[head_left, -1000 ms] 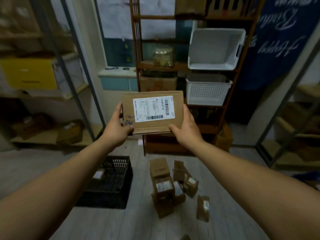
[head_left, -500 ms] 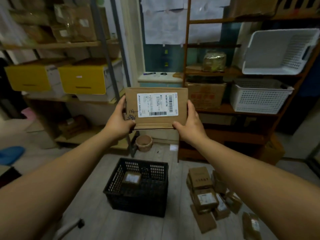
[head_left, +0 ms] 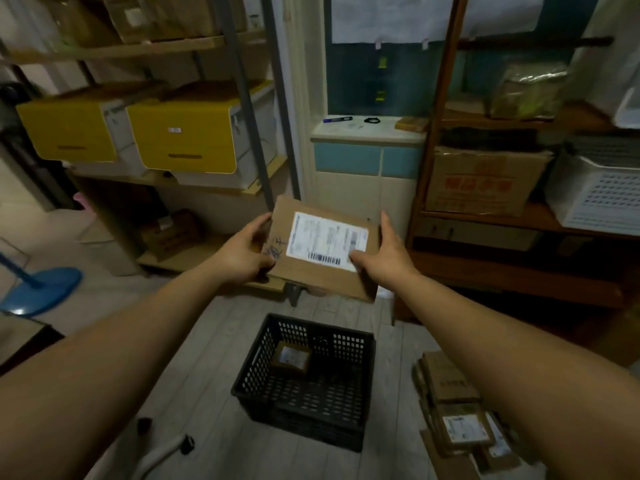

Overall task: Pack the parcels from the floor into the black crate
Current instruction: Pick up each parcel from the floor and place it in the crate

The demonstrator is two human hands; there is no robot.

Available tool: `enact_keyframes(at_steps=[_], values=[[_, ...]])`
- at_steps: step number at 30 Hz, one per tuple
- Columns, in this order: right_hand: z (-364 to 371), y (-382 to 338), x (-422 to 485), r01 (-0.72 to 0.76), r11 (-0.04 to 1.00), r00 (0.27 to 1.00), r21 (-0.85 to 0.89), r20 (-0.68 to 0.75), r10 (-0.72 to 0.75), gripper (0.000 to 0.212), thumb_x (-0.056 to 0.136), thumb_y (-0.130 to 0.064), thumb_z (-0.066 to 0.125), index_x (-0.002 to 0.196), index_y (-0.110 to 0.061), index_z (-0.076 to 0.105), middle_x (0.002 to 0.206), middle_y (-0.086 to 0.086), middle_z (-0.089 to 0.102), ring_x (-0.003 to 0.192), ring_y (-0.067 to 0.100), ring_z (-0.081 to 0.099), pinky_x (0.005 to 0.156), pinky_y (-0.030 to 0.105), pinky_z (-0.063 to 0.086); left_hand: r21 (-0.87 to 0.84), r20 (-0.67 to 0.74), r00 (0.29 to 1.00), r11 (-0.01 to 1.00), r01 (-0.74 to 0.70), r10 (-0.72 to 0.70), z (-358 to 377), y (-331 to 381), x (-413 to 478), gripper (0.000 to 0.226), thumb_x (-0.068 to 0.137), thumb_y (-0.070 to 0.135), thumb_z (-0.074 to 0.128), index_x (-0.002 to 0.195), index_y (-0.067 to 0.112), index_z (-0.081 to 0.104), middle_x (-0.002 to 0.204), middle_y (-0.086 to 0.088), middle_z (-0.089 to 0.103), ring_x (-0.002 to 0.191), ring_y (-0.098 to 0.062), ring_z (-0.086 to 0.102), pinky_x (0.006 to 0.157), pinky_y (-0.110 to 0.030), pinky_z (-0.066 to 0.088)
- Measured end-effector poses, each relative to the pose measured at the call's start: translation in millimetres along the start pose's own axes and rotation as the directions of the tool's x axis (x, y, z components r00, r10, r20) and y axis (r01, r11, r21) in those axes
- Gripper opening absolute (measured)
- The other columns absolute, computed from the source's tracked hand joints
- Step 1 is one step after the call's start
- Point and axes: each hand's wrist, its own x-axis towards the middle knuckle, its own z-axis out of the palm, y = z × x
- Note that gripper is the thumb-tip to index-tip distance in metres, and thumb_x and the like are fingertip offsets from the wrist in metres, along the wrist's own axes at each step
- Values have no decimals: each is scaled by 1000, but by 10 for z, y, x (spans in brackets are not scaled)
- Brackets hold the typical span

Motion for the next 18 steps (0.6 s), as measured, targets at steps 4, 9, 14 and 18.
enact_keyframes(at_steps=[4,9,14,18], values=[[213,36,504,-51,999,992,5,119,50,87,76,-29,76,147,-28,26,143,10,41,122,29,49,102,47,43,2,-37,998,999,42,-41,-203,-72,430,73,83,-1,62,137,41,37,124,5,50,93,-16,63,64,-30,59],[535,-61,888,-168,934,983,315,121,136,47,82,-22,70,119,-27,40,116,5,59,93,24,64,72,46,59,-345,-156,974,933,101,-163,-244,-142,941,84,81,-4,64,146,26,21,108,3,55,87,-17,64,57,-27,56],[985,-143,1050,-168,981,984,102,73,161,44,78,-35,70,110,-24,42,99,-4,59,82,14,60,64,31,51,-272,-48,981,948,168,-187,-191,-405,1407,47,86,-3,55,125,19,42,110,-5,62,83,-18,63,50,-26,50],[1446,-98,1090,-172,985,982,-18,81,173,65,83,-25,68,139,-27,35,114,-2,59,90,13,56,76,29,47,-102,80,988,985,139,-132,-451,-828,1828,39,90,4,52,125,23,50,108,-4,64,84,-19,64,55,-28,50]])
